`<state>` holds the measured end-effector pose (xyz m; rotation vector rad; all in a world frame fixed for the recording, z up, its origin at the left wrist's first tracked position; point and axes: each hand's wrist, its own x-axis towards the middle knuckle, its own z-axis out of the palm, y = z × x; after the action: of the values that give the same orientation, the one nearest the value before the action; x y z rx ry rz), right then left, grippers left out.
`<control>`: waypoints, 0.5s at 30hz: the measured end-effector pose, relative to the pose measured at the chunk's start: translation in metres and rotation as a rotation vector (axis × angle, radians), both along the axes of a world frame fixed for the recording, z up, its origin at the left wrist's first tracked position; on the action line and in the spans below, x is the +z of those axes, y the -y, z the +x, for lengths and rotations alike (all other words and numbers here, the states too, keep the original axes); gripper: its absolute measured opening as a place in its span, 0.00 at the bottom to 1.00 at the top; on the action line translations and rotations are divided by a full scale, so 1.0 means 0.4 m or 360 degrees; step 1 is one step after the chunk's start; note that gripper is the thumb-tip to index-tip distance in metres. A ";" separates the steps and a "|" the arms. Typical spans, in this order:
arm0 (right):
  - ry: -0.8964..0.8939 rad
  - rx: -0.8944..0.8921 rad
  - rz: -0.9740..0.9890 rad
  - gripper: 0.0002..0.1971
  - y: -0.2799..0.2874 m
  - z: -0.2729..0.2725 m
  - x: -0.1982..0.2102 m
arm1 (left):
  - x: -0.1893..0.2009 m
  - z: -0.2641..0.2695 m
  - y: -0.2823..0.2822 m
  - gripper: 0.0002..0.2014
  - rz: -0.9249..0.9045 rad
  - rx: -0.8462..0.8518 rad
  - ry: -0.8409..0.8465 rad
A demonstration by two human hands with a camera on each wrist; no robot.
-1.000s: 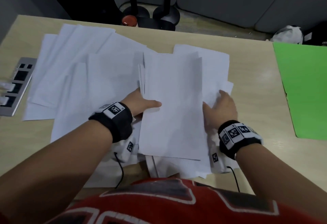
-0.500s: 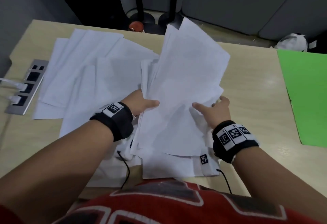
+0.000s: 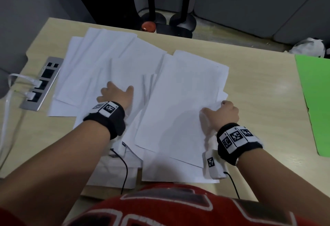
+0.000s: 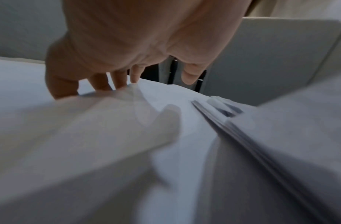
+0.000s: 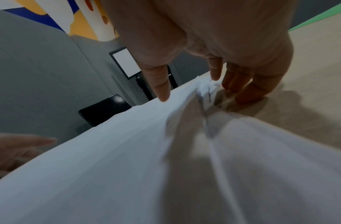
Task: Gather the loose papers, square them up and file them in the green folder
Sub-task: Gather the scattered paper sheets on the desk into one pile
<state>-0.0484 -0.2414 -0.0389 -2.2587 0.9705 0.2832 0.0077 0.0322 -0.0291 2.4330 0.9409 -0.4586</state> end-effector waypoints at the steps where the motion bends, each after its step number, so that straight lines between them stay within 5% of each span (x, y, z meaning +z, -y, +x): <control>1: 0.0024 0.0005 0.0020 0.40 -0.001 0.001 0.001 | 0.001 -0.006 0.021 0.41 -0.0026 -0.0056 0.0013; 7: 0.0150 0.0037 0.0305 0.44 0.001 0.017 0.002 | -0.016 -0.067 0.145 0.37 -0.0338 -0.0624 0.0089; 11: 0.0092 -0.0024 0.0311 0.42 0.010 0.014 0.012 | -0.012 -0.079 0.143 0.35 -0.0651 -0.0753 -0.0001; 15: -0.0015 -0.0015 0.0281 0.39 0.014 0.008 0.015 | -0.001 -0.018 0.038 0.32 -0.0342 -0.0555 0.0247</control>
<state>-0.0453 -0.2471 -0.0329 -2.0940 0.9232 0.3612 0.0006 0.0169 -0.0293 2.3951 0.3799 -0.4555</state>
